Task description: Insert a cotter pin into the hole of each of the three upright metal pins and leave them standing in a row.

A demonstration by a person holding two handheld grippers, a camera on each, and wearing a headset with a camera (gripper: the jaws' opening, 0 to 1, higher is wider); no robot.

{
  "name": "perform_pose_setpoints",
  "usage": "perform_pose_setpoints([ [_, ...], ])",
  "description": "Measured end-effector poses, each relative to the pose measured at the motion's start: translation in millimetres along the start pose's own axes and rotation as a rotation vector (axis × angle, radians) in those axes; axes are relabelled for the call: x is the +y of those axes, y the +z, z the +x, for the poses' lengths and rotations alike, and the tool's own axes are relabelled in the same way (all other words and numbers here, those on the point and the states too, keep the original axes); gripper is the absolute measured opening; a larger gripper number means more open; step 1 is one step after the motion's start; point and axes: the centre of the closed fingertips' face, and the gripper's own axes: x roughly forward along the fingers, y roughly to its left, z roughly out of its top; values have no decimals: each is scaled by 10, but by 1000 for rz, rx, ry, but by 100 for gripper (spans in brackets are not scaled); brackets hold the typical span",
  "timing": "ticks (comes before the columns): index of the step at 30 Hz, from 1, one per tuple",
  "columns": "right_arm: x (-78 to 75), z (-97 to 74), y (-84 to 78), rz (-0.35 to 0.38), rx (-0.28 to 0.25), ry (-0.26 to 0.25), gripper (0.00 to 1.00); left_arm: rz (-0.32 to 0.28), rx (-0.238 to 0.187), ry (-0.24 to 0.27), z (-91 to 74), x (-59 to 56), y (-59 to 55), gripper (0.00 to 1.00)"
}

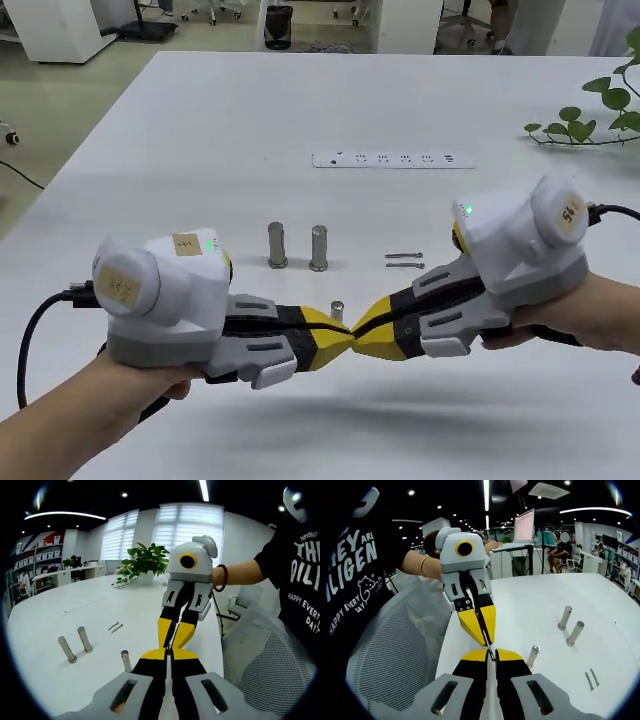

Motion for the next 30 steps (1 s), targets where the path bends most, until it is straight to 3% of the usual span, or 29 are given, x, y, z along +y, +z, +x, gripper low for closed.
perform_pose_setpoints([
  [11, 20, 25, -41, -109, 78, -2, 0, 3, 9, 5, -15, -2, -44, 0],
  [16, -7, 25, -62, -178, 121, -15, 0, 34, 16, 32, -9, 24, -53, 0],
  [21, -36, 40, -109, -200, 145, -21, 0, 40, 30, 52, 2, 46, -91, 2],
  [25, -109, 20, -148, -203, 165, -53, 0, 43, 32, 77, -8, 75, -126, 11],
  [30, -282, -33, -214, -223, 215, -132, 0, 38, 30, 143, -24, 189, -159, 20],
])
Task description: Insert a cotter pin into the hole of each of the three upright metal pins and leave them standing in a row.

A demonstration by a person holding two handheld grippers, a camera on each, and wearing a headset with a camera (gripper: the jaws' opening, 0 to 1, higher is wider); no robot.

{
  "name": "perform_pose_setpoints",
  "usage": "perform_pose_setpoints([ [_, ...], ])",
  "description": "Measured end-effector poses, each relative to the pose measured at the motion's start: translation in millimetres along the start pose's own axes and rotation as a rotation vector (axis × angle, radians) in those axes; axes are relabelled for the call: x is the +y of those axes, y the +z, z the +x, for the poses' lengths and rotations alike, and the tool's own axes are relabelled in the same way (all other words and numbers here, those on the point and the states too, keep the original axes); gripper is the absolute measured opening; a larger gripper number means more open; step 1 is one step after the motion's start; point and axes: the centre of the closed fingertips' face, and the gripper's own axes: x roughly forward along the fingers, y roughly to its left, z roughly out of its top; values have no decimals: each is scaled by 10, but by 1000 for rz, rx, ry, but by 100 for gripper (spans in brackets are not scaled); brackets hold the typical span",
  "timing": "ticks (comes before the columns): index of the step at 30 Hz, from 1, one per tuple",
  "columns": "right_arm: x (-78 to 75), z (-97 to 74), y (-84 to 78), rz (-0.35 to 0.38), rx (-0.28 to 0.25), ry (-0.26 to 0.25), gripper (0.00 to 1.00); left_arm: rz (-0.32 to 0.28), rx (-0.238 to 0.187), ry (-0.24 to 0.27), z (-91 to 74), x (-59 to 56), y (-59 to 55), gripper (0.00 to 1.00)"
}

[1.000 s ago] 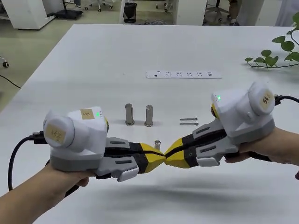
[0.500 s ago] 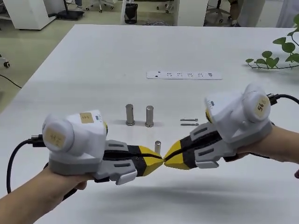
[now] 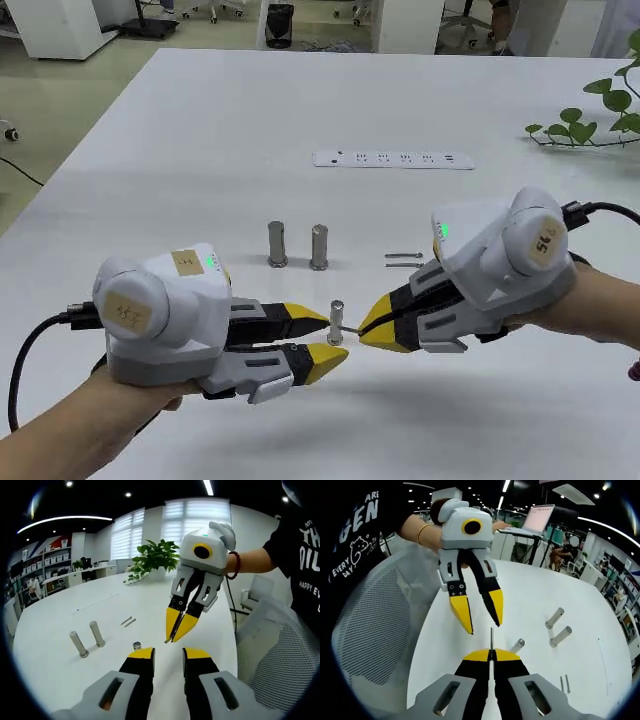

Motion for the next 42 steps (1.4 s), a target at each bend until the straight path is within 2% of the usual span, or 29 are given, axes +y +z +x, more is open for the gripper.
perform_pose_setpoints([
  [7, -119, 14, -94, 3, 40, -42, 0, -4, 12, 82, 40, 138, -86, 23],
  [10, -188, 33, -192, 1, 81, -67, 0, -15, 13, 116, 57, 192, -112, 23],
  [17, -326, 83, -370, 94, 113, -97, 0, 5, 37, 179, 132, 291, -187, 23],
  [22, -372, 112, -439, 100, 136, -105, 0, -8, 44, 227, 227, 371, -218, 22],
  [28, -380, 152, -455, 84, 155, -98, 0, -16, 71, 245, 337, 392, -272, 22],
  [33, -374, 192, -447, 76, 167, -94, 0, -36, 95, 285, 408, 481, -332, 21],
  [42, -386, 228, -385, 60, 165, -89, 0, -66, 99, 284, 546, 503, -339, 16],
])
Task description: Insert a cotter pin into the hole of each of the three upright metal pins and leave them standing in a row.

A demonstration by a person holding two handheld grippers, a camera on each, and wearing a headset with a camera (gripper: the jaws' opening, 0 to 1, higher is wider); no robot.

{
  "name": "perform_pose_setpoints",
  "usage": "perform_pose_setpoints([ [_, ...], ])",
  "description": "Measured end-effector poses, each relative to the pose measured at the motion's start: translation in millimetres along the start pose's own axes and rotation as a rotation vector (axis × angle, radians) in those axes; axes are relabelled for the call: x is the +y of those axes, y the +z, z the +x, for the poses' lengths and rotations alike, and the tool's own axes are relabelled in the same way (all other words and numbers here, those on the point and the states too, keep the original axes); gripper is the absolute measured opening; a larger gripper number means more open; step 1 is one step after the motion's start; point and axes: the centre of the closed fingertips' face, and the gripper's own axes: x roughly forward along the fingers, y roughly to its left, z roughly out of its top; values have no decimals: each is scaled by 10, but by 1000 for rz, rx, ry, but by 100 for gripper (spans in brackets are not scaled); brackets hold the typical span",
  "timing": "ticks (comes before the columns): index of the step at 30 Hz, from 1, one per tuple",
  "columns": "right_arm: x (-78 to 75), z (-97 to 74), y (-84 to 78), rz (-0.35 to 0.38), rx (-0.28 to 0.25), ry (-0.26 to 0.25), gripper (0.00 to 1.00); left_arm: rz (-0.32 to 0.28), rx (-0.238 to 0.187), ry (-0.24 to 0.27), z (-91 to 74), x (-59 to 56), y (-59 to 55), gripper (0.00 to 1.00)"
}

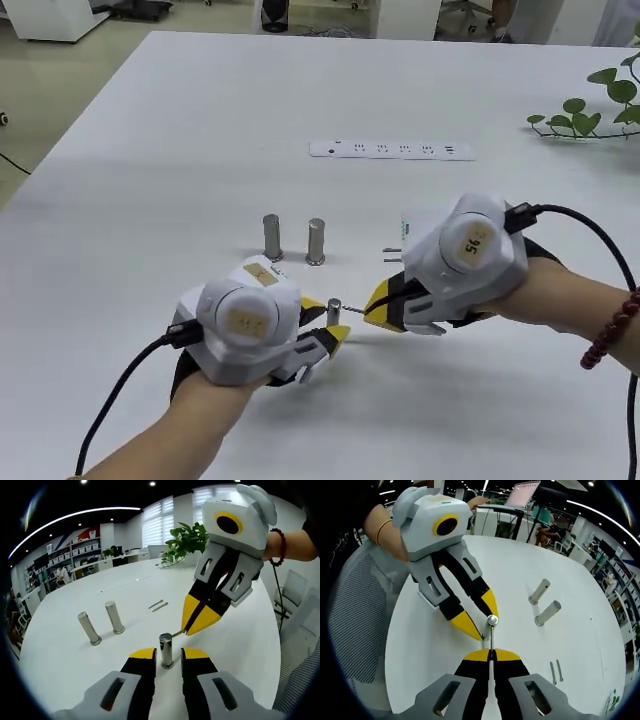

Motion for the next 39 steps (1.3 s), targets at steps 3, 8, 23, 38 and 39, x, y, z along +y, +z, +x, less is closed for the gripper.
perform_pose_setpoints([
  [3, -8, -1, 0, -22, 14, -9, 0, -4, 8, 4, 25, -1, -11, 15],
  [8, 1, 15, 7, -41, 25, -11, 0, -28, 23, 7, 38, 14, -55, 13],
  [23, -16, 9, 70, -99, 46, -28, 0, -33, 29, 20, 72, 24, -78, 6],
  [38, -21, 56, 161, -146, 33, -34, 0, -20, 5, 27, 77, 20, -82, 5],
  [39, -18, 59, 168, -150, 30, -32, 0, -20, 4, 27, 80, 20, -81, 5],
])
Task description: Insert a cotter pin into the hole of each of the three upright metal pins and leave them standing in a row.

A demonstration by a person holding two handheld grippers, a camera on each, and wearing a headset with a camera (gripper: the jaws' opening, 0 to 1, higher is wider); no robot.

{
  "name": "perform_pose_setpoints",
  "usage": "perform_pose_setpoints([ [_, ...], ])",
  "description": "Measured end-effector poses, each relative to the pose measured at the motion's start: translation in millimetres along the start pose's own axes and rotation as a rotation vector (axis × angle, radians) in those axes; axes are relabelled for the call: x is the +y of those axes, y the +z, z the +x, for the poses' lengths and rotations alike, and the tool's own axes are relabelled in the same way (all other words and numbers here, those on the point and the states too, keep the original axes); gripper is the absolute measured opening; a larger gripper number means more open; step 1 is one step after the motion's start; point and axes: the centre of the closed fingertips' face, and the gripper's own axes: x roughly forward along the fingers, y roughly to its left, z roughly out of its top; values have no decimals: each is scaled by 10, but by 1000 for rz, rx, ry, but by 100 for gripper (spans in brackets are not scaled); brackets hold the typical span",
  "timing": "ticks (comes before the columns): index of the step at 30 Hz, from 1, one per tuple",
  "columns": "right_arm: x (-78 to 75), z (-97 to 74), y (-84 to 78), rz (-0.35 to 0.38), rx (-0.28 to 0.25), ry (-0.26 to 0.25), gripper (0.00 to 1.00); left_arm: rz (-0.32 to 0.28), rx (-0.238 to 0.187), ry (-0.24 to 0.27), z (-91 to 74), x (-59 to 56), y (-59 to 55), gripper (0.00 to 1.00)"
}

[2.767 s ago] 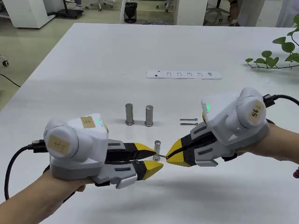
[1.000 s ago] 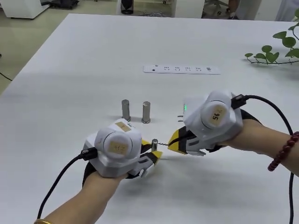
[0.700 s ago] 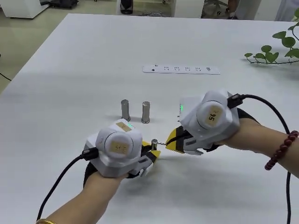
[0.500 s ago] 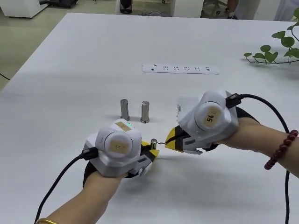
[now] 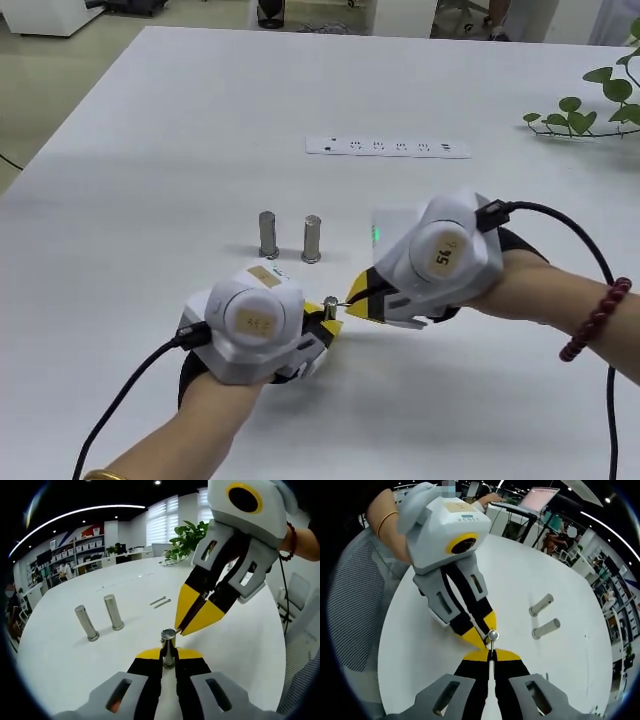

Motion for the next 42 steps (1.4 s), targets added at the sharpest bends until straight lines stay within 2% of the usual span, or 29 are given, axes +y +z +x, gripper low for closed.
perform_pose_setpoints([
  [5, -7, 6, 24, -28, -7, -8, 0, -3, -2, 4, 4, 2, 4, 5],
  [8, -20, -8, 86, -8, -44, -19, 0, -6, -3, 8, 5, 3, 3, 5],
  [11, -30, -62, 144, 2, -72, -23, 5, -5, -4, 11, 8, 2, 6, 5],
  [26, -16, -130, -33, 31, -20, -32, 0, -18, -7, 41, 14, 10, 9, 5],
  [42, -35, -76, -8, 43, -29, -33, 0, -37, -15, 58, 21, 18, 6, 6],
])
